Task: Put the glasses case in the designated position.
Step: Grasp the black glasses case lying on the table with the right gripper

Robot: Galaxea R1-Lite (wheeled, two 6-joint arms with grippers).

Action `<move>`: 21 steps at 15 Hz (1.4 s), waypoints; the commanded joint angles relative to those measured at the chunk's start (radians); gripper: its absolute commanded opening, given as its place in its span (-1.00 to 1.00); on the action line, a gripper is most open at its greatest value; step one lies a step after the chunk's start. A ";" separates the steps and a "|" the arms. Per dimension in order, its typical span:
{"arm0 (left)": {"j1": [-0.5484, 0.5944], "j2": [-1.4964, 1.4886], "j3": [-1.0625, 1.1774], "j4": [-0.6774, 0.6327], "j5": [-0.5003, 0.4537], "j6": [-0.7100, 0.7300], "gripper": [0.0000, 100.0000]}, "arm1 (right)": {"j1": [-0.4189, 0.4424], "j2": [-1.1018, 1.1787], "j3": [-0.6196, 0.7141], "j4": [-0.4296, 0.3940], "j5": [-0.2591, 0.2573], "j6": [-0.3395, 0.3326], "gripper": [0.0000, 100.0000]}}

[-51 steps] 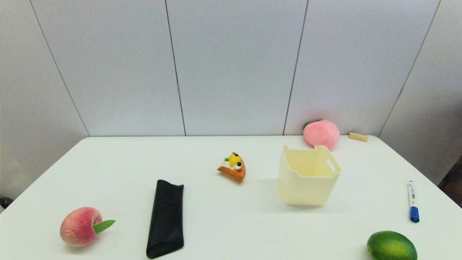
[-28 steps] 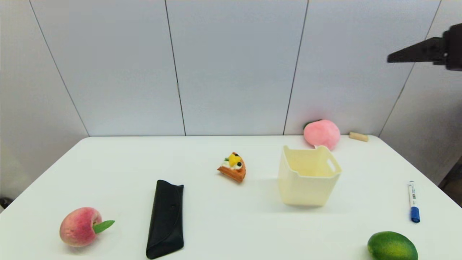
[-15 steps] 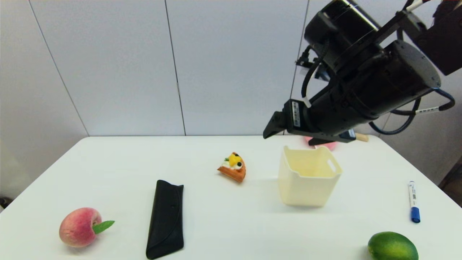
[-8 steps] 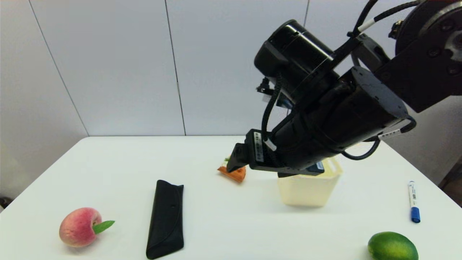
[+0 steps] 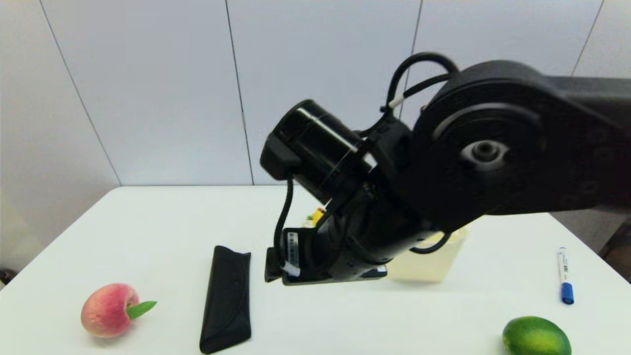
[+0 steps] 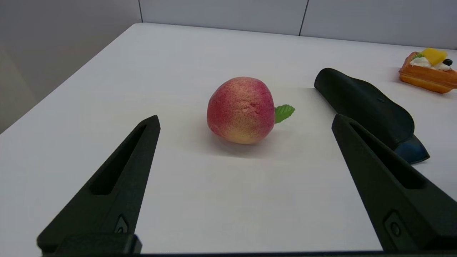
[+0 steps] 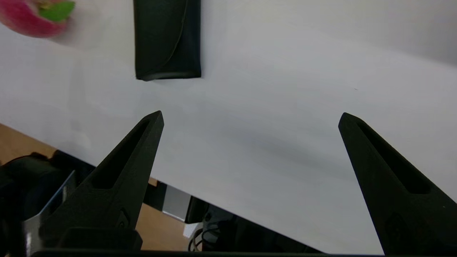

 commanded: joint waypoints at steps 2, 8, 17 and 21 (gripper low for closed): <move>0.001 0.001 0.000 0.001 0.000 -0.001 1.00 | 0.034 0.150 -0.001 -0.129 -0.040 0.002 1.00; 0.000 0.001 0.000 0.001 0.000 -0.001 1.00 | 0.071 0.251 -0.014 -0.292 -0.061 0.002 1.00; 0.001 0.001 0.000 0.001 0.000 -0.001 1.00 | 0.132 0.333 -0.014 -0.481 -0.147 -0.005 1.00; 0.001 0.001 0.000 0.001 0.000 -0.001 1.00 | 0.123 0.374 -0.012 -0.479 -0.172 -0.002 1.00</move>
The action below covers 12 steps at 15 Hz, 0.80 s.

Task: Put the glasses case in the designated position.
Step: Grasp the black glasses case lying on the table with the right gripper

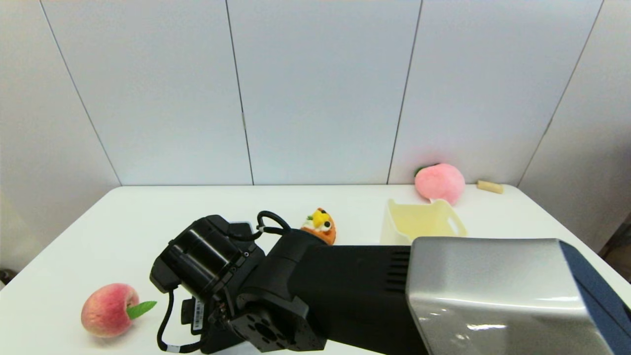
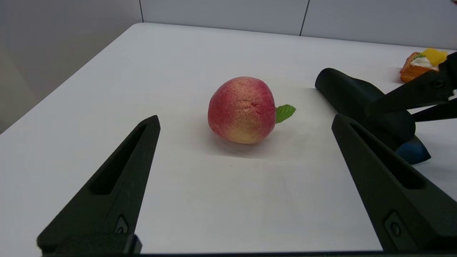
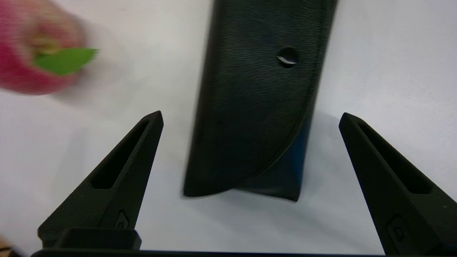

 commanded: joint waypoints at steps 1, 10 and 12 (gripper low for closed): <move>0.001 0.001 0.000 -0.002 0.000 -0.001 1.00 | -0.012 0.036 0.003 0.002 -0.009 0.004 1.00; 0.001 0.001 0.000 0.001 0.000 -0.001 1.00 | -0.017 0.050 0.004 0.013 -0.009 0.011 -1.00; 0.000 0.001 0.000 0.001 0.000 -0.001 1.00 | -0.017 0.044 0.009 0.013 -0.010 0.008 -1.00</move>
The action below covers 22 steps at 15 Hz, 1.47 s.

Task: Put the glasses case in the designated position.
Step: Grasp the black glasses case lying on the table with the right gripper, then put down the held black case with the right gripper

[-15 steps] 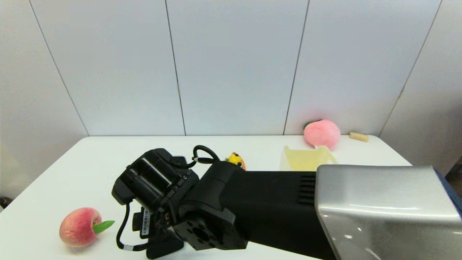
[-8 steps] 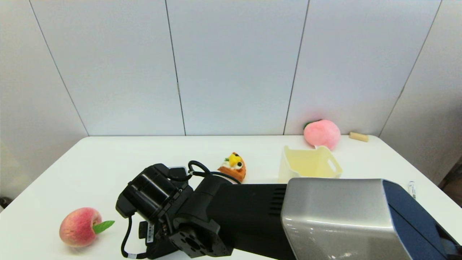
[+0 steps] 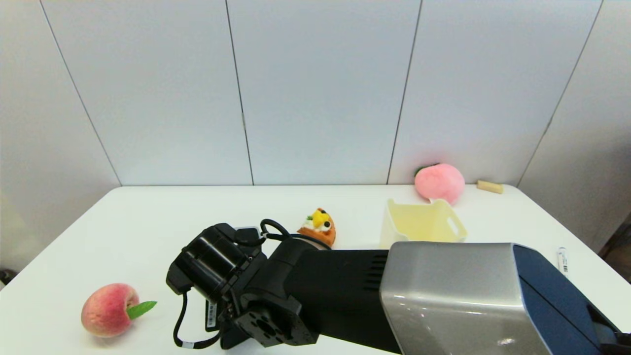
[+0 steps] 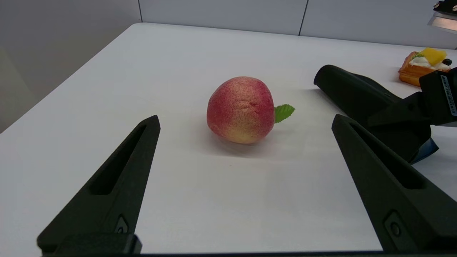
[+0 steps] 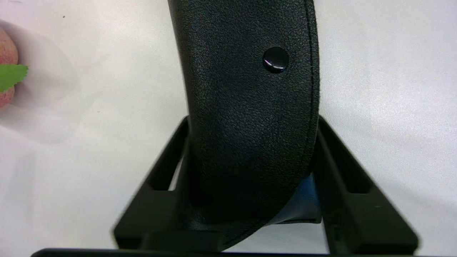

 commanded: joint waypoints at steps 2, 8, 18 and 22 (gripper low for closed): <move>0.001 0.001 0.000 -0.003 0.000 -0.001 1.00 | 0.002 -0.029 0.018 0.011 -0.007 0.003 -1.00; 0.000 0.001 0.000 0.000 0.000 -0.001 1.00 | -0.029 -0.238 0.171 0.011 0.002 -0.025 -1.00; 0.001 0.001 0.000 -0.003 0.000 -0.001 1.00 | -0.428 -0.704 0.403 -0.026 0.123 -0.392 -1.00; 0.001 0.001 0.000 -0.003 0.000 -0.001 1.00 | -0.630 -0.707 0.309 -0.070 0.120 -0.408 -1.00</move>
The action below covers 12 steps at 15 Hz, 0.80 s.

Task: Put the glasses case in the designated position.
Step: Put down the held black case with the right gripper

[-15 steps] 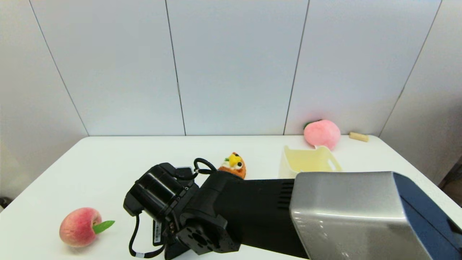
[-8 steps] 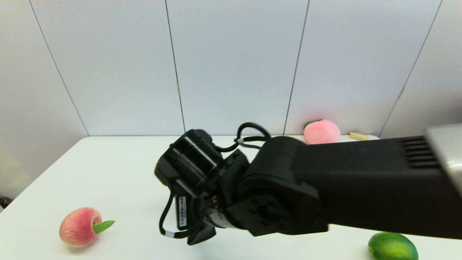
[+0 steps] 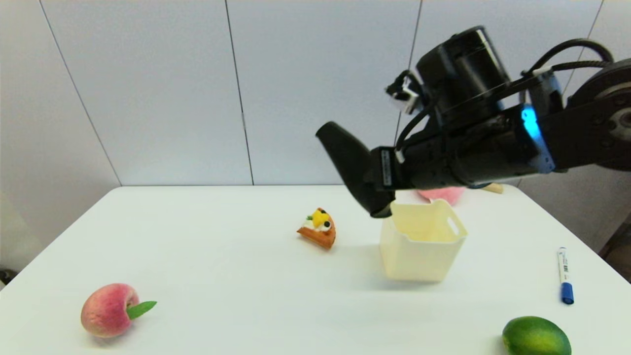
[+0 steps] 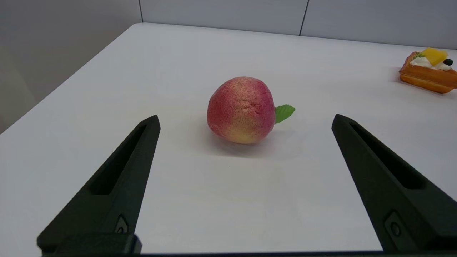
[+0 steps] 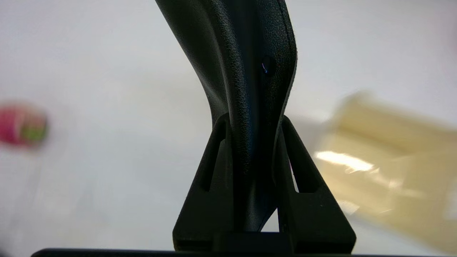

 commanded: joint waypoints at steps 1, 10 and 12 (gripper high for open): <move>0.001 0.001 0.000 -0.001 0.001 -0.001 1.00 | -0.194 -0.036 -0.108 -0.020 -0.002 -0.013 -1.00; 0.000 0.001 0.000 0.002 0.001 -0.001 1.00 | -0.564 0.036 -0.200 -0.113 0.607 -0.736 -1.00; 0.000 0.001 0.000 0.002 0.001 -0.001 1.00 | -0.630 0.096 -0.240 -0.049 0.793 -1.039 -1.00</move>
